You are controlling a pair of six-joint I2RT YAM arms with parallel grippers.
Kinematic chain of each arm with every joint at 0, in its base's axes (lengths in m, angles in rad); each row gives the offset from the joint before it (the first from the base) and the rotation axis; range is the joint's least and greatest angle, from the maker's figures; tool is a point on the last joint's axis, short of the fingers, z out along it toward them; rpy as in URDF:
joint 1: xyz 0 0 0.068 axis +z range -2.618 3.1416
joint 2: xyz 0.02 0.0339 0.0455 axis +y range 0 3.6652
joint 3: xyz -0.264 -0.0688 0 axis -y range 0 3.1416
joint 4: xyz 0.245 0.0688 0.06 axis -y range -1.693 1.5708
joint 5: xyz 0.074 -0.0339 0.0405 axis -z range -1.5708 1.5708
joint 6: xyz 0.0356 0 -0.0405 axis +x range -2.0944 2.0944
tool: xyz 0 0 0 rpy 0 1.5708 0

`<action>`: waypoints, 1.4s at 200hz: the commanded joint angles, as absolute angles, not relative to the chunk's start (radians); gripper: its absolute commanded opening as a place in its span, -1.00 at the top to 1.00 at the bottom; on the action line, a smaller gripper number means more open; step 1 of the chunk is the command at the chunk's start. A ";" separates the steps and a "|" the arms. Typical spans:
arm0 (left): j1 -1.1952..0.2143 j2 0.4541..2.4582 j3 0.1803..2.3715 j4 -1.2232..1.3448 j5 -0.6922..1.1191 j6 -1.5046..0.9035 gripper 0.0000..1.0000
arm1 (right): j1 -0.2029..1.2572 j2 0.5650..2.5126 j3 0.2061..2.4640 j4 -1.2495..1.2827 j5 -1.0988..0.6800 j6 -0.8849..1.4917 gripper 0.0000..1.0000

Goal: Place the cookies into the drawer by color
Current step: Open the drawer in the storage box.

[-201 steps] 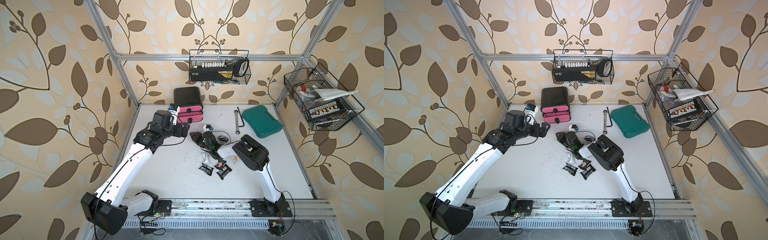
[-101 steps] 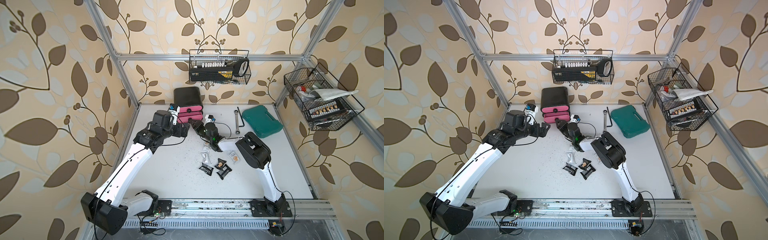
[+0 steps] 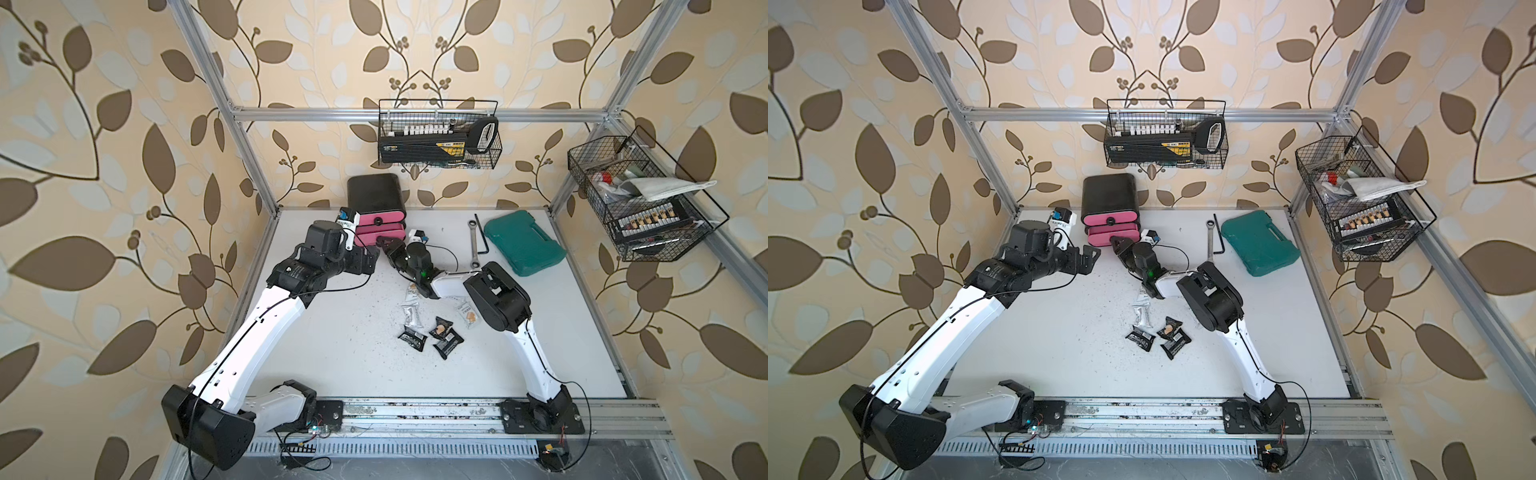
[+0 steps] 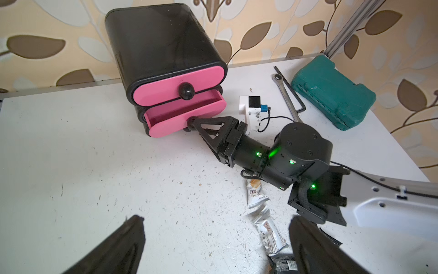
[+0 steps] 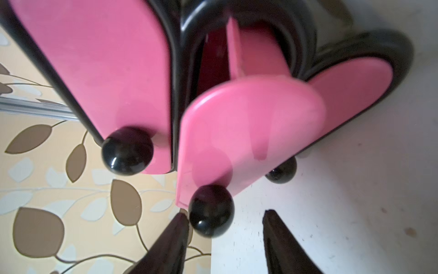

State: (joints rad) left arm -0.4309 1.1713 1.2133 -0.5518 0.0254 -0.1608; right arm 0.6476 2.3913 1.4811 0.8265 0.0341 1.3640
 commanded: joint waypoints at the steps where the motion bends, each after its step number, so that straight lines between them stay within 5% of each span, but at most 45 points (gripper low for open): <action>1: -0.422 1.156 1.223 -0.530 0.008 -0.146 -0.97 | 0.643 2.434 1.529 0.824 0.057 1.388 0.00; 53: -0.418 1.150 1.223 -0.531 0.007 -0.146 -0.97 | 0.644 2.453 1.554 0.824 0.065 1.412 0.13; 153: -0.416 1.149 1.223 -0.529 0.011 -0.148 -0.97 | 0.640 2.500 1.622 0.826 0.074 1.469 0.05; 211: -0.414 1.146 1.223 -0.529 0.011 -0.149 -0.97 | 0.637 2.514 1.617 0.847 0.063 1.491 0.55; 280: -0.413 1.147 1.223 -0.528 0.012 -0.149 -0.97 | 0.685 2.370 1.404 0.918 0.087 1.426 0.53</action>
State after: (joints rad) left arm -0.4244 1.1713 1.2133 -0.5518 0.0257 -0.1608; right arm 0.6533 2.4329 1.4994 0.9211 0.0574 1.4689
